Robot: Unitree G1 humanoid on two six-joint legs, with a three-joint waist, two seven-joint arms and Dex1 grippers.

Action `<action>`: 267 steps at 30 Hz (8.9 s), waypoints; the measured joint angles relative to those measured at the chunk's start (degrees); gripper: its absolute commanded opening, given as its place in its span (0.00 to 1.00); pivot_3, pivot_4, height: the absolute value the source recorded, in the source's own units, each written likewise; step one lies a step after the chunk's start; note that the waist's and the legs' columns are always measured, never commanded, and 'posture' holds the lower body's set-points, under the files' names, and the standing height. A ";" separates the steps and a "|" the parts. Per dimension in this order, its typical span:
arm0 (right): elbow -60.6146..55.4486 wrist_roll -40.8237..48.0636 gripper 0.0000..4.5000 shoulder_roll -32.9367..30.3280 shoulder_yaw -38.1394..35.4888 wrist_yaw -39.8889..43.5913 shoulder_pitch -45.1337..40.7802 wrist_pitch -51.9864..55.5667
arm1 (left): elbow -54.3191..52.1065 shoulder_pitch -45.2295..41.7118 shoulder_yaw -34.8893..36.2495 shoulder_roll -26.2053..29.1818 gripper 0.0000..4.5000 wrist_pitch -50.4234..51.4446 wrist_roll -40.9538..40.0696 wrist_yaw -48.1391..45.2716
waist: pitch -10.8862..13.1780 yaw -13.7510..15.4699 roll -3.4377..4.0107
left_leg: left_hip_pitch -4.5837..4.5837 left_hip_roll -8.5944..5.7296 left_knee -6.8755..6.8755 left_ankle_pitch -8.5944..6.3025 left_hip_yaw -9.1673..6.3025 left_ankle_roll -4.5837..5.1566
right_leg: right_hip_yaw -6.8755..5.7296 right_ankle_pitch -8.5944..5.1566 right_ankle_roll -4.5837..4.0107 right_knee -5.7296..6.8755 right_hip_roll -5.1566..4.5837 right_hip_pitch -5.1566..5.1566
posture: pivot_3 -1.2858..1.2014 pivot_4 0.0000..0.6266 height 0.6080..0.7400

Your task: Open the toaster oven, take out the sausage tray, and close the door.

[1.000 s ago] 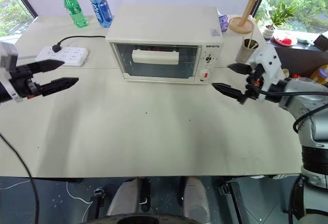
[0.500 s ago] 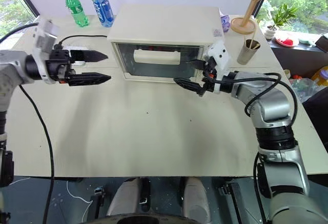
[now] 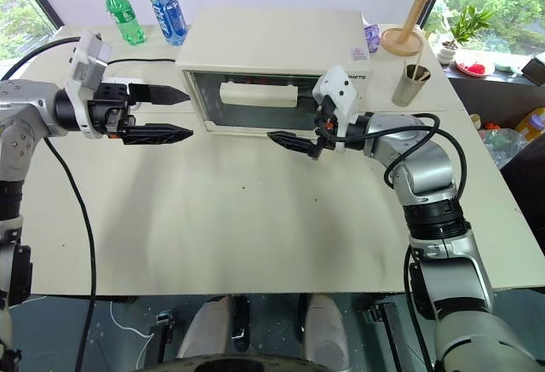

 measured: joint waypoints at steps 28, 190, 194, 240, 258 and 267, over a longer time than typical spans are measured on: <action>-13.12 3.04 1.00 0.70 -0.03 -2.05 11.92 4.08 | 24.29 -15.48 -4.48 -10.13 0.01 -10.58 10.93 -1.46 | 0.00 -0.13 -0.01 | 0.00 0.00 0.04 0.02 -0.01 -0.03 | 0.00 0.00 0.00 0.05 0.04 -0.01 | 0.52 0.24 0.87; 14.25 -58.75 0.00 7.30 19.80 -29.41 -4.18 -30.57 | 38.80 -17.05 -4.22 -14.56 1.00 -13.16 18.80 -5.90 | -0.04 -1.16 -0.20 | 0.00 -0.01 0.06 0.16 -0.06 -0.24 | 0.01 0.01 0.01 0.16 0.02 -0.02 | 0.52 0.24 0.87; 8.78 -58.80 0.00 6.39 19.43 -27.78 -0.87 -29.79 | 39.18 -17.18 -4.22 -14.69 1.00 -13.43 18.84 -5.91 | -0.05 -1.14 -0.21 | 0.00 -0.01 0.07 0.14 -0.07 -0.21 | 0.01 0.01 0.01 0.17 0.02 -0.01 | 0.52 0.24 0.87; -15.28 -52.42 0.00 -8.58 10.73 -19.71 19.82 -41.45 | 26.54 -12.02 -4.18 -9.82 1.00 -6.99 16.81 -8.33 | -0.02 0.31 -0.26 | -0.03 -0.09 0.14 0.08 -0.20 -0.11 | 0.00 -0.01 0.03 0.01 0.02 0.12 | 0.52 0.24 0.87; -9.46 -41.47 0.00 -11.85 9.34 -16.88 20.06 -60.48 | 3.38 8.77 9.05 -5.65 1.00 36.12 -4.04 1.69 | -0.01 -1.07 -0.27 | 0.09 -0.05 0.13 0.12 -0.32 -0.18 | 0.02 -0.02 0.04 0.08 0.02 0.22 | 0.52 0.24 0.87; -5.89 -41.44 0.00 -8.90 12.38 -15.53 16.39 -63.54 | -5.39 13.95 22.63 -17.52 1.00 52.27 -14.78 19.44 | -0.01 -0.98 -0.28 | 0.20 -0.05 0.13 0.27 -0.37 -0.44 | 0.02 -0.01 0.03 0.12 0.02 0.33 | 0.52 0.24 0.87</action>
